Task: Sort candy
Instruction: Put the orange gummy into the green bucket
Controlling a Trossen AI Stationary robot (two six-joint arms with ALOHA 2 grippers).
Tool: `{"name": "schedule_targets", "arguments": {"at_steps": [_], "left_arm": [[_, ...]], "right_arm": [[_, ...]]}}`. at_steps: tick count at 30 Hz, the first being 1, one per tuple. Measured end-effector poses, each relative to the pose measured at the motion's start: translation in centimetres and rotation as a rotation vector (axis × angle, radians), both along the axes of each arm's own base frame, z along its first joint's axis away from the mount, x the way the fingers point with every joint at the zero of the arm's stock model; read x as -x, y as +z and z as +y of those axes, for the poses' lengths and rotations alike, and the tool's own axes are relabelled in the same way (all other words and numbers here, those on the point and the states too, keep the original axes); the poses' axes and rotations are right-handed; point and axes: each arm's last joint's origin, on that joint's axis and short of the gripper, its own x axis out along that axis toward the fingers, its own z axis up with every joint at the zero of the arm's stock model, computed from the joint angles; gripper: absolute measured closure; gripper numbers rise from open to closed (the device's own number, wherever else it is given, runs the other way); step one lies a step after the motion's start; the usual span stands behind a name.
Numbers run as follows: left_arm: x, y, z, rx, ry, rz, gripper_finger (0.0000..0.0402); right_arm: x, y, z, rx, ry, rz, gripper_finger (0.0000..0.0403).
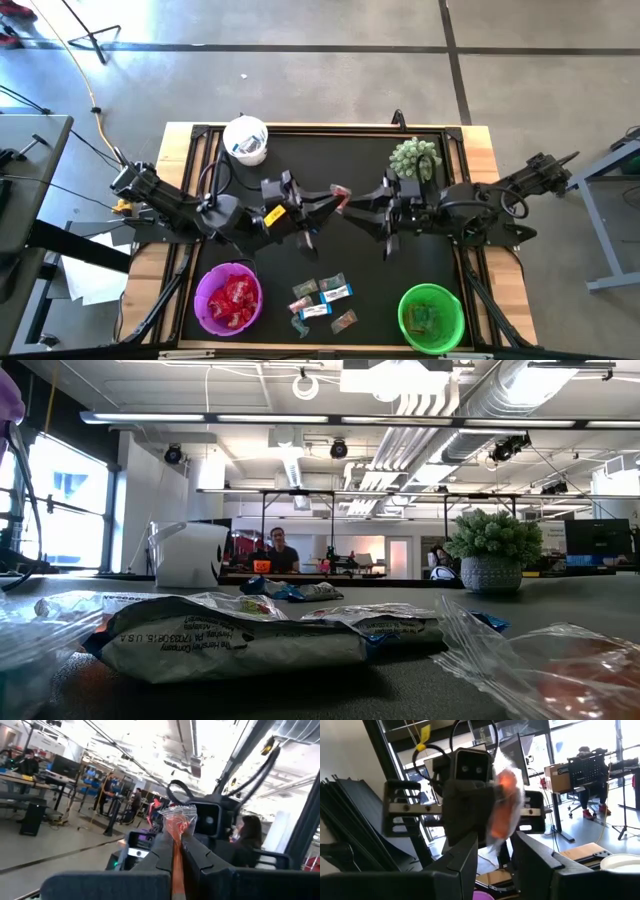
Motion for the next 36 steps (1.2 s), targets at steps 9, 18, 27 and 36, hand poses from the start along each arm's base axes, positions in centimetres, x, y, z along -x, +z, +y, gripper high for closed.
{"name": "schedule_targets", "arguments": {"at_steps": [9, 18, 27, 36], "left_arm": [[-0.33, -0.32, -0.20, -0.008, -0.026, 0.002, 0.0401], [-0.39, -0.30, -0.05, -0.011, -0.029, 0.000, 0.0401], [-0.56, -0.47, -0.16, -0.015, -0.034, 0.001, 0.0401], [-0.58, -0.47, -0.45, -0.046, -0.095, -0.004, 0.0381]], "right_arm": [[-0.34, 0.06, -0.75, -0.006, 0.001, -0.008, 0.0281], [-0.34, 0.08, -0.74, -0.006, 0.005, -0.010, 0.0296], [-0.34, 0.08, -0.73, -0.024, 0.008, -0.011, 0.0393], [-0.32, 0.09, -0.64, -0.048, 0.025, -0.014, 0.0398]]}}
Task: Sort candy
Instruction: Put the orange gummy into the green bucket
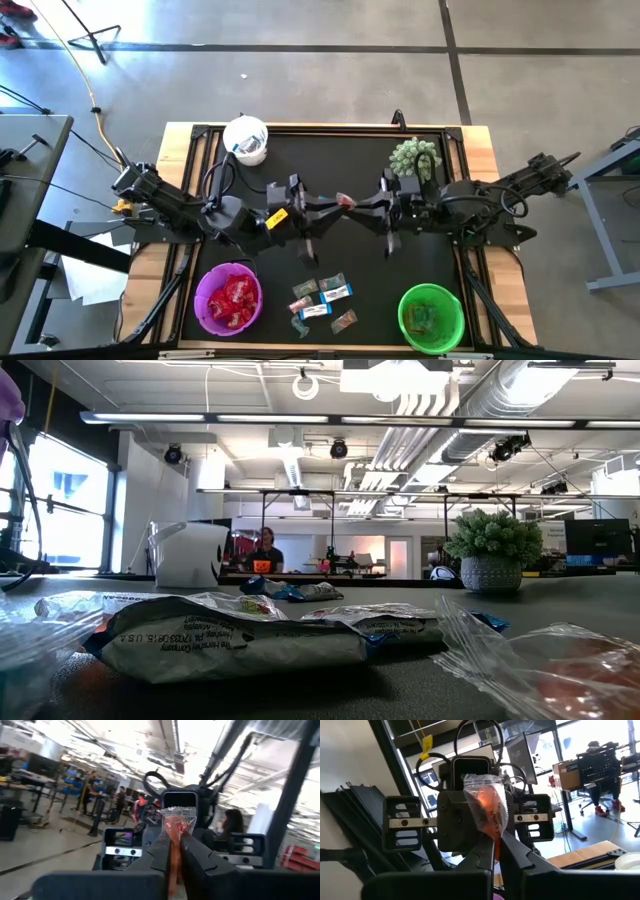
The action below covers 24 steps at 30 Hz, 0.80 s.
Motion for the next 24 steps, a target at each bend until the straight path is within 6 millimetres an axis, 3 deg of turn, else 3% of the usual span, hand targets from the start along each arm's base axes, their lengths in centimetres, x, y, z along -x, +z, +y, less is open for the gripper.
{"name": "schedule_targets", "arguments": {"at_steps": [11, 18, 24], "left_arm": [[0.6, 0.0, -0.5, -0.218, 0.059, 0.113, 0.0288], [3.5, 1.4, -1.2, -0.204, 0.088, 0.159, 0.0248], [6.2, 1.5, -2.2, -0.135, -0.026, 0.257, 0.0243]], "right_arm": [[0.6, -0.2, 0.0, -0.041, 0.020, 0.046, 0.0402], [3.8, -0.1, -0.1, -0.141, 0.040, 0.166, 0.0402], [7.3, -2.2, 1.2, -0.439, 0.186, 0.488, 0.0402]]}}
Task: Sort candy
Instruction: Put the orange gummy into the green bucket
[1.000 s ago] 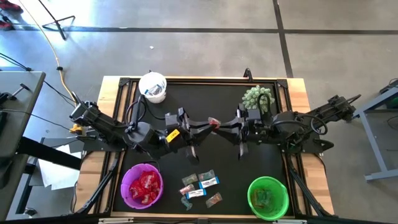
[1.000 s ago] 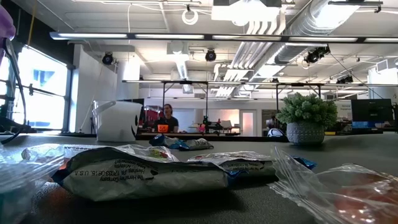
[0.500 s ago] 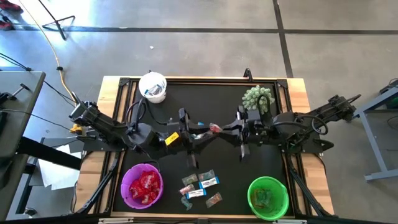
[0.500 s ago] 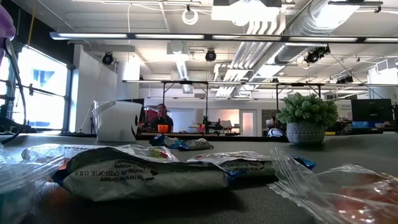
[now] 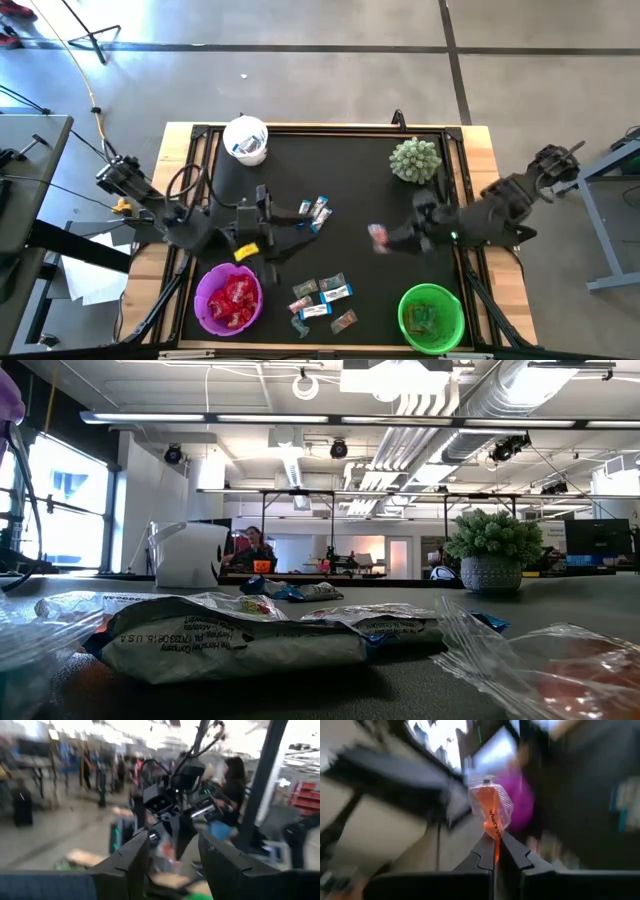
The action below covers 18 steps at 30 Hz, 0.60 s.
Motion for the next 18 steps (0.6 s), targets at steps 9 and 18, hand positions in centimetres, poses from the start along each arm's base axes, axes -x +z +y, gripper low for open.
{"name": "schedule_targets", "arguments": {"at_steps": [9, 18], "left_arm": [[1.3, -1.1, -1.2, 0.144, -0.068, 0.093, 0.0243], [1.2, -1.1, -1.1, 0.145, -0.061, 0.088, 0.0243]], "right_arm": [[4.5, -4.7, 5.8, -0.314, 0.093, 0.630, 0.0402], [5.2, -8.7, 11.1, -0.333, 0.047, 0.892, 0.0399]]}}
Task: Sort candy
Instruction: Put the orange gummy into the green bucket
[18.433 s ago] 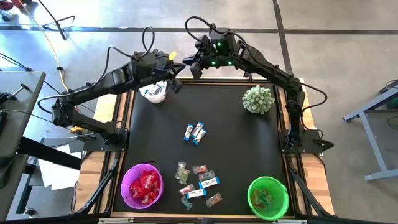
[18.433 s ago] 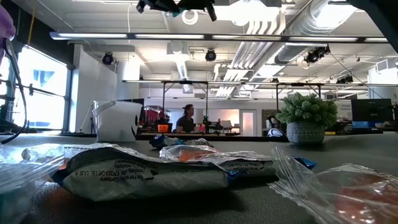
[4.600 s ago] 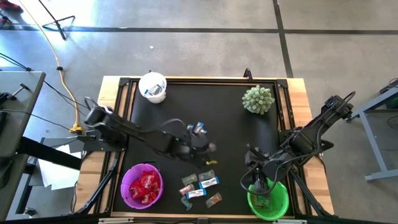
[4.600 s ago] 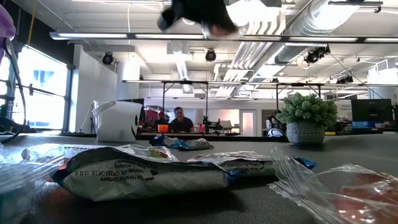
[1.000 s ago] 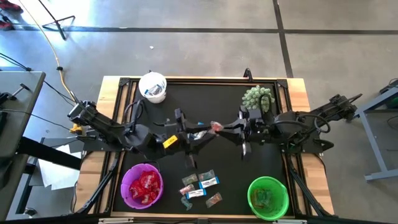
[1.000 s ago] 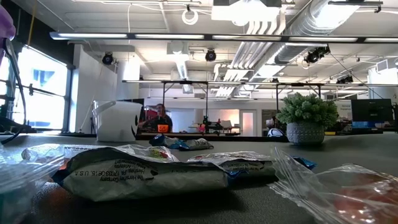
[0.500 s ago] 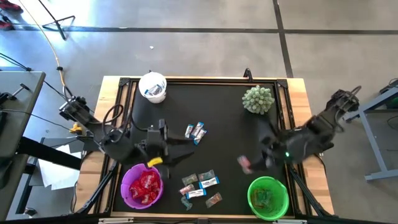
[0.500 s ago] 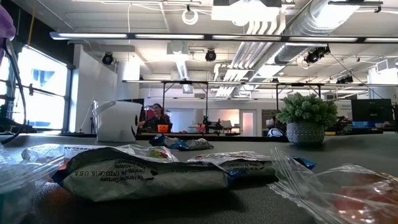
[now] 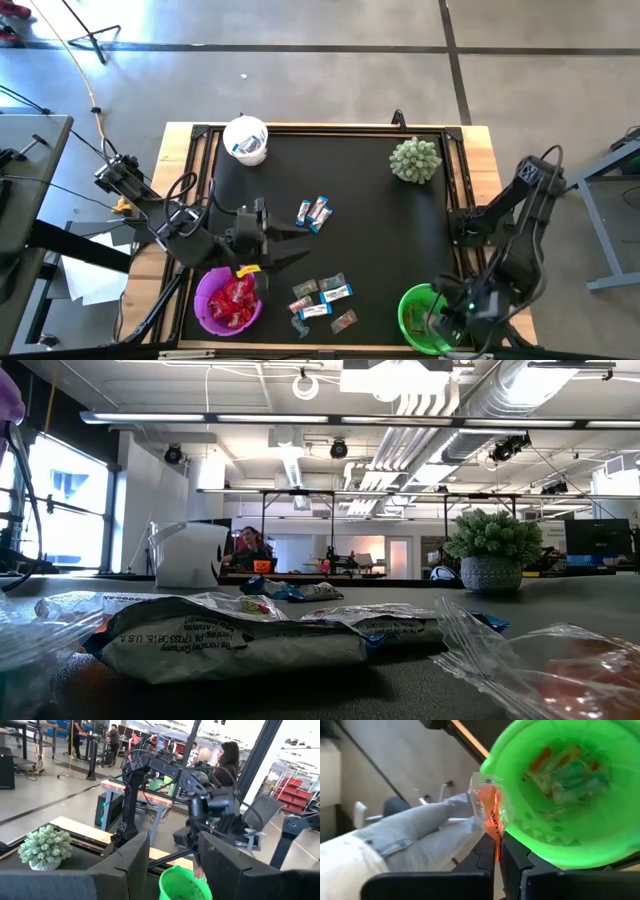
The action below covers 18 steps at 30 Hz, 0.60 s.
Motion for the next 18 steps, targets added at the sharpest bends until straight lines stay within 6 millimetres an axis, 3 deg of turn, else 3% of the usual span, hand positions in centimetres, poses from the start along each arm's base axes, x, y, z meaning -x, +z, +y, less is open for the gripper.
{"name": "schedule_targets", "arguments": {"at_steps": [12, 18], "left_arm": [[-0.2, -0.1, 0.3, -0.022, 0.013, 0.011, 0.0243], [0.0, -0.4, 0.0, -0.046, -0.012, 0.044, 0.0243]], "right_arm": [[-1.4, -1.1, -0.2, 0.048, 0.085, 0.046, 0.0279], [-4.4, -0.9, -2.0, 0.134, 0.233, -0.112, 0.0278]]}}
